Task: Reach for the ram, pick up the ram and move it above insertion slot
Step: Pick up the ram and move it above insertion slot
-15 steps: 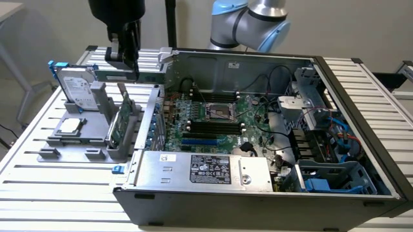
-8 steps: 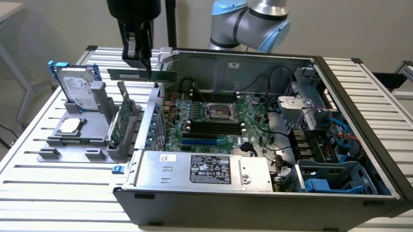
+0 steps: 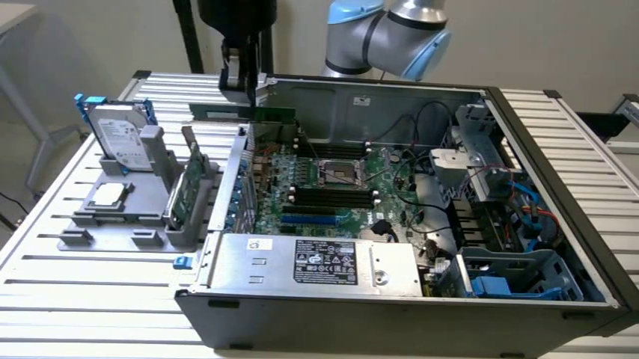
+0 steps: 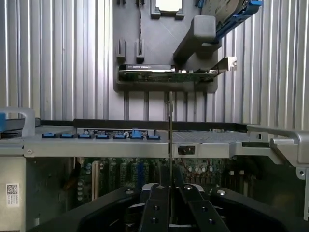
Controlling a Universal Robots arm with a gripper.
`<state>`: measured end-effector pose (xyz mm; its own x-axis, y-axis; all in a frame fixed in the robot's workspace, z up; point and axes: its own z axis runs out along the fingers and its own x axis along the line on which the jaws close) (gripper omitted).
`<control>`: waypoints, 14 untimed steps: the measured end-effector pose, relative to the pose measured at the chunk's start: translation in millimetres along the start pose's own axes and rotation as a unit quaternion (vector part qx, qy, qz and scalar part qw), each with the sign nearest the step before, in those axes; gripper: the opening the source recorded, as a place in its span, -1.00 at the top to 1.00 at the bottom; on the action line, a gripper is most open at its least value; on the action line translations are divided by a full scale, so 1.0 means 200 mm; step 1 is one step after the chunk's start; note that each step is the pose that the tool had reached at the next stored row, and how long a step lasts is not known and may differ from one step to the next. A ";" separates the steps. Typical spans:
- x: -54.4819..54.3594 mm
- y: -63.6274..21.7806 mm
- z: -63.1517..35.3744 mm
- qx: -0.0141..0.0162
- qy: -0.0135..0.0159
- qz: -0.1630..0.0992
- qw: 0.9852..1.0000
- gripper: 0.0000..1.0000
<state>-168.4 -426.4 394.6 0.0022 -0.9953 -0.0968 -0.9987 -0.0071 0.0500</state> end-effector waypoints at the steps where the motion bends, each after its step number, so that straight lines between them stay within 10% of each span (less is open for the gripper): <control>1: 0.00 -0.018 -0.001 0.000 -0.001 0.000 1.000 0.73; 14: -0.04 -0.270 -0.010 -0.001 -0.007 0.000 1.000 0.73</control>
<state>-114.4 -418.5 394.5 0.0020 -0.9938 -0.1110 -0.9986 -0.0078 0.0517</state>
